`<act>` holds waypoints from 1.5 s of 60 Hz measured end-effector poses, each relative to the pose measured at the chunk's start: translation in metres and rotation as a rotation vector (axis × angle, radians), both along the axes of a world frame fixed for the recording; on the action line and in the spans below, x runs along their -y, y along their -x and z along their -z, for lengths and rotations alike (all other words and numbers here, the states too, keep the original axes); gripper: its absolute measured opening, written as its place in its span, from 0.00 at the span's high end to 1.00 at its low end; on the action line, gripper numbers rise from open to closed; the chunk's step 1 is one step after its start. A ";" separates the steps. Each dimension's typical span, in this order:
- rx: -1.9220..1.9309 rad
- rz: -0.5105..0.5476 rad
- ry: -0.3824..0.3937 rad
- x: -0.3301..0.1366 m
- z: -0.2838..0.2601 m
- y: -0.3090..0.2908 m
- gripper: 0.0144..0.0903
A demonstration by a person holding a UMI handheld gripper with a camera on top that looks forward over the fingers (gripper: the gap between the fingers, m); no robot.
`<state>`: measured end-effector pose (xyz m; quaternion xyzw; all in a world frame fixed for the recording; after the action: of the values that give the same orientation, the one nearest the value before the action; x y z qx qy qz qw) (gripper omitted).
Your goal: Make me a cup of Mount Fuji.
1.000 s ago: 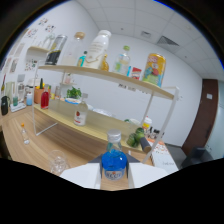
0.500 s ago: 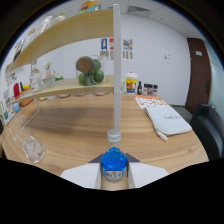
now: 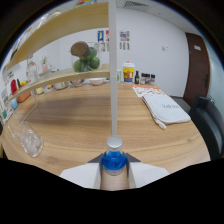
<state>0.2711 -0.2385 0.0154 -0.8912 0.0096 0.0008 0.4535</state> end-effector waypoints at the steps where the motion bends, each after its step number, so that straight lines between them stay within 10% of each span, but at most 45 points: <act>1: -0.001 0.006 0.001 0.001 -0.001 0.000 0.67; 12: 0.003 0.083 -0.028 0.013 -0.036 -0.002 0.06; 25: -0.007 0.191 -0.075 0.043 -0.093 0.034 0.07; 62: -0.016 0.066 -0.056 0.016 -0.222 0.276 0.06; 90: -0.005 -0.026 -0.401 -0.085 -0.387 0.336 0.06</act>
<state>-0.0654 -0.1530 0.4019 -0.7831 -0.0011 0.0109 0.6218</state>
